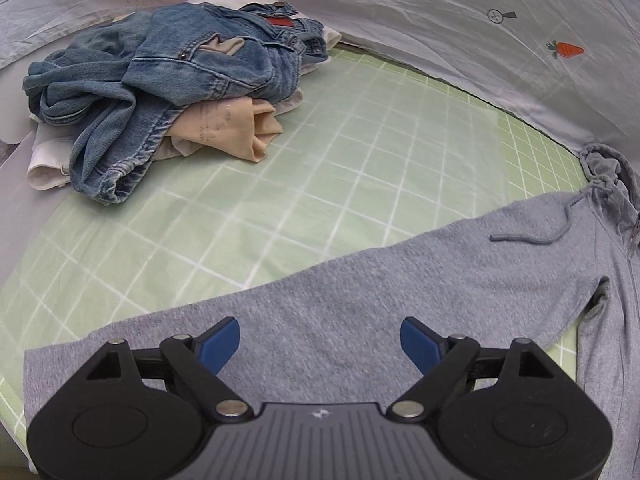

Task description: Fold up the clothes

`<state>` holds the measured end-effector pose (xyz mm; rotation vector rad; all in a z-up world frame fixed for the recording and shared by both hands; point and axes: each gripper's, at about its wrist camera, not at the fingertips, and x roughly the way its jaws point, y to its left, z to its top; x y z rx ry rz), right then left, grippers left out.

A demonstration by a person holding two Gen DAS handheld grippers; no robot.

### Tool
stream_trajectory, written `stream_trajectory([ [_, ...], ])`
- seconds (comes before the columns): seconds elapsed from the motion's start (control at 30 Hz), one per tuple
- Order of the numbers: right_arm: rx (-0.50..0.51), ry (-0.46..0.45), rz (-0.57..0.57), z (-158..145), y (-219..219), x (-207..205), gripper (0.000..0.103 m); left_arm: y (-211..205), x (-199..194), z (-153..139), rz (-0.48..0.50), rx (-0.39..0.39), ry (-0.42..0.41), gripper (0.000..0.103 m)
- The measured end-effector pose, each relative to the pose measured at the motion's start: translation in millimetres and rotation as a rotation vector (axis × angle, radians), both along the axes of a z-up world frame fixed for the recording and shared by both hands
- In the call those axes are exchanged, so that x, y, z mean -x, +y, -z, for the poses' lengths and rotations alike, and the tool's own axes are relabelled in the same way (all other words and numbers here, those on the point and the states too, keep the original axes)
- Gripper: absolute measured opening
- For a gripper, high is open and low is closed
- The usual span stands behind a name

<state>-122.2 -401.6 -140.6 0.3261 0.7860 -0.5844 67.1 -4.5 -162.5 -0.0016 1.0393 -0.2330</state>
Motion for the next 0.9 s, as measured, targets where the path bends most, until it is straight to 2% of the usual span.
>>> stream_trajectory([
  [0.13, -0.05, -0.031, -0.061, -1.8, 7.7, -47.1, 0.103, 15.7, -16.2, 11.5, -0.082, 0.032, 0.051, 0.09],
  [0.23, -0.077, -0.001, -0.125, -0.6, 16.2, -80.4, 0.103, 17.9, -20.2, 14.9, -0.093, 0.025, 0.044, 0.099],
  [0.33, -0.053, 0.033, -0.177, 0.7, 28.8, -106.9, 0.103, 14.0, -21.9, 18.0, -0.079, -0.004, 0.034, 0.103],
  [0.43, -0.044, 0.049, -0.224, 4.4, 38.9, -127.1, 0.099, 1.1, -23.3, 22.2, -0.052, -0.104, 0.021, 0.103],
  [0.53, -0.036, 0.065, -0.245, 9.0, 48.4, -143.8, 0.081, -1.9, -24.7, 23.0, -0.057, -0.121, 0.016, 0.103],
  [0.57, -0.034, 0.07, -0.239, 10.5, 50.2, -148.9, 0.07, -1.7, -25.3, 22.9, -0.058, -0.122, 0.016, 0.103],
  [0.6, -0.044, 0.069, -0.236, 11.8, 51.0, -153.1, 0.064, -1.6, -25.8, 22.8, -0.06, -0.122, 0.017, 0.103],
  [0.73, -0.094, 0.048, -0.229, 15.5, 52.9, -168.1, 0.056, -0.4, -25.5, 22.8, -0.039, -0.122, 0.004, 0.103],
  [0.8, -0.104, 0.041, -0.231, 16.5, 55.0, -173.0, 0.042, 1.9, -26.7, 23.1, -0.031, -0.12, -0.003, 0.103],
  [0.9, -0.114, 0.022, -0.231, 16.9, 59.6, -178.1, 0.036, 3.6, -29.3, 23.0, -0.03, -0.118, -0.007, 0.103],
])
